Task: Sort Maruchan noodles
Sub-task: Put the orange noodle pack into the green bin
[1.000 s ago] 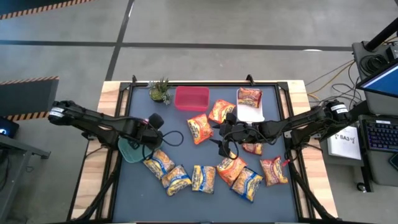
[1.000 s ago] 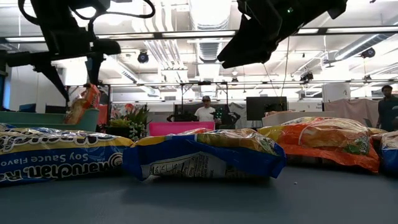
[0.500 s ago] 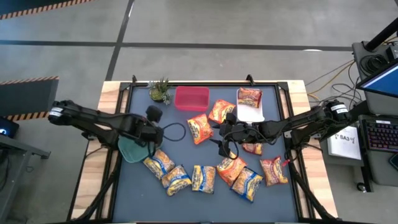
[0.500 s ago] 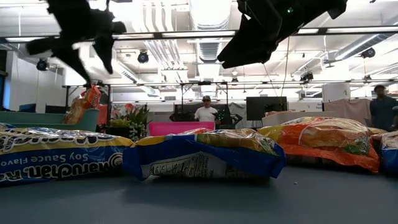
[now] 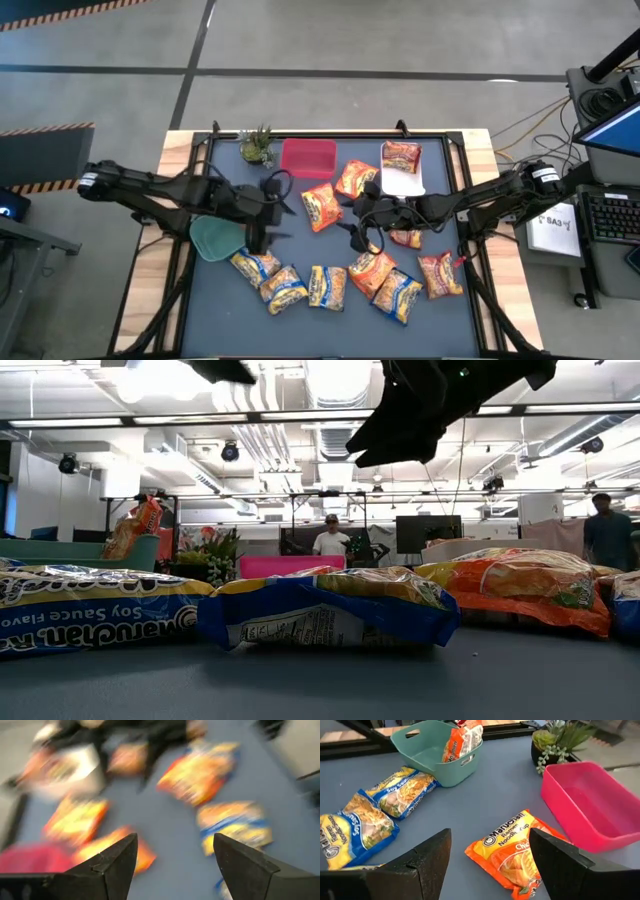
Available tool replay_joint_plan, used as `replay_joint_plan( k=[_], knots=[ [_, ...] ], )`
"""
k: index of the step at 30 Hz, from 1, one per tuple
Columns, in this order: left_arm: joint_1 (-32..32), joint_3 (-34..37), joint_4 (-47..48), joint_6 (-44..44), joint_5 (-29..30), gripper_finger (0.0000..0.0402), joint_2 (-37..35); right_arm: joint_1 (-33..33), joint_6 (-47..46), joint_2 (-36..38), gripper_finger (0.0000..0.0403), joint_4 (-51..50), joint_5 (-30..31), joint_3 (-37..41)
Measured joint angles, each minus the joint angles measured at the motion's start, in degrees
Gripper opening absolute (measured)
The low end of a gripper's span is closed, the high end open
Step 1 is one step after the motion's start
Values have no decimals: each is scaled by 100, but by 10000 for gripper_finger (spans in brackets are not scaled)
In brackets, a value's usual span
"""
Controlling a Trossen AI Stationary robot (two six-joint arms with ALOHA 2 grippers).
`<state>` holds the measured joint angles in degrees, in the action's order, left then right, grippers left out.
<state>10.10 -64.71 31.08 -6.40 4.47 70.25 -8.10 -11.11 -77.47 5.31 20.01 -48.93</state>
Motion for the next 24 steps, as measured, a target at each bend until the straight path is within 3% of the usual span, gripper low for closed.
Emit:
replay_joint_plan(
  k=[3,6,12,24],
  knots=[
    [-1,343,-732,-60,-190,242,37,0,-356,0,244,-200,-96,0],
    [-4,535,-865,-3,-167,242,111,7,-777,2,242,-459,-350,0],
    [-4,760,-880,314,474,242,335,120,-1450,4,242,-762,-1001,0],
    [-2,765,-1065,260,543,241,916,502,-1883,-7,242,-801,-1103,-2]
  ],
)
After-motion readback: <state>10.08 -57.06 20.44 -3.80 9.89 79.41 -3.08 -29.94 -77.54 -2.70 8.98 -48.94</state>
